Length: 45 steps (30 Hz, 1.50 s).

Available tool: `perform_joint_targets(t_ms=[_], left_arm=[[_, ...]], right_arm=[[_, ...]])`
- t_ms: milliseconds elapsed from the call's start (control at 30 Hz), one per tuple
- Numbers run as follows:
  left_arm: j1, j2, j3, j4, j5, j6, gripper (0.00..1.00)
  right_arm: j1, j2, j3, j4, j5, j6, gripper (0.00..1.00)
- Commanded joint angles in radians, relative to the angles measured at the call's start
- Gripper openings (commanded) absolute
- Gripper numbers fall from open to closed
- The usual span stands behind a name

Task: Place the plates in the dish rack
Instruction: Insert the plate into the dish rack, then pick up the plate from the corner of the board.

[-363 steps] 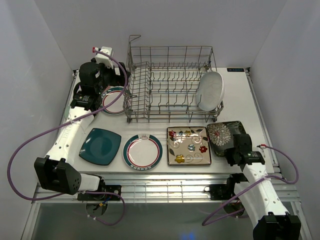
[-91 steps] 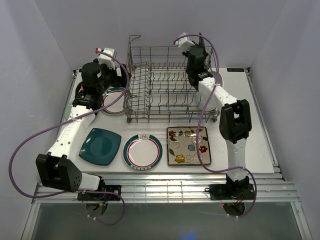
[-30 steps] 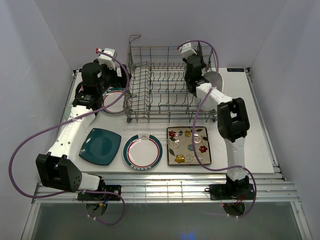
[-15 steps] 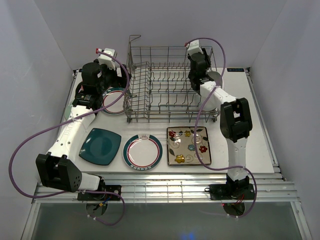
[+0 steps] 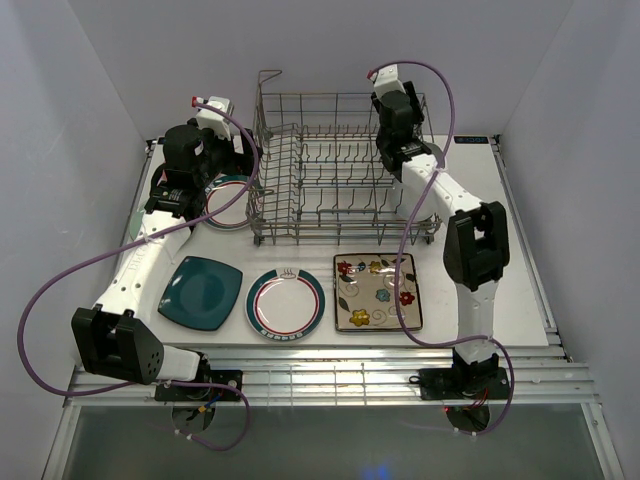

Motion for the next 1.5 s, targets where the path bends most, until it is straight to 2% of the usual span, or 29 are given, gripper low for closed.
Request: perform_joint_targets(t_ms=[0,333,467,600,733,800,833,867,1100,1200,1467], left_arm=[[-0.001,-0.013,0.009,-0.005,0.010,0.002,0.98],[-0.001,-0.018,0.010,-0.006,0.011,0.002,0.98],[-0.001,-0.021,0.009,-0.006,0.014,0.002,0.98],[-0.001,-0.022,0.009,-0.008,0.019,0.001,0.98],[-0.003,-0.030,0.006,-0.008,0.026,-0.001,0.98],[-0.003,-0.035,0.004,-0.008,0.029,-0.003,0.98],[-0.003,-0.038,0.003,-0.008,0.033,-0.001,0.98],[-0.003,-0.039,0.001,-0.006,0.040,-0.001,0.98],[-0.004,-0.045,-0.010,-0.002,0.071,-0.009,0.98],[-0.006,-0.056,-0.019,0.006,0.074,-0.013,0.98],[-0.007,-0.105,-0.039,0.020,0.079,-0.021,0.98]], right_arm=[[0.025,-0.119,0.073,0.054,0.020,0.007,0.57],[0.076,-0.200,0.033,0.008,0.021,0.042,0.60],[0.100,-0.269,-0.031,-0.011,0.009,0.085,0.70],[0.120,-0.338,-0.105,-0.040,0.015,0.151,0.75],[0.125,-0.419,-0.140,-0.167,-0.019,0.275,0.83],[0.130,-0.458,-0.209,-0.195,-0.025,0.340,0.96],[0.131,-0.506,-0.240,-0.199,-0.026,0.365,0.98],[0.133,-0.536,-0.272,-0.206,-0.046,0.385,0.90],[0.139,-0.813,-0.666,-0.181,-0.126,0.540,0.90],[0.137,-0.959,-0.776,-0.209,-0.206,0.608,0.90],[0.139,-1.224,-0.965,-0.322,-0.381,0.743,0.90]])
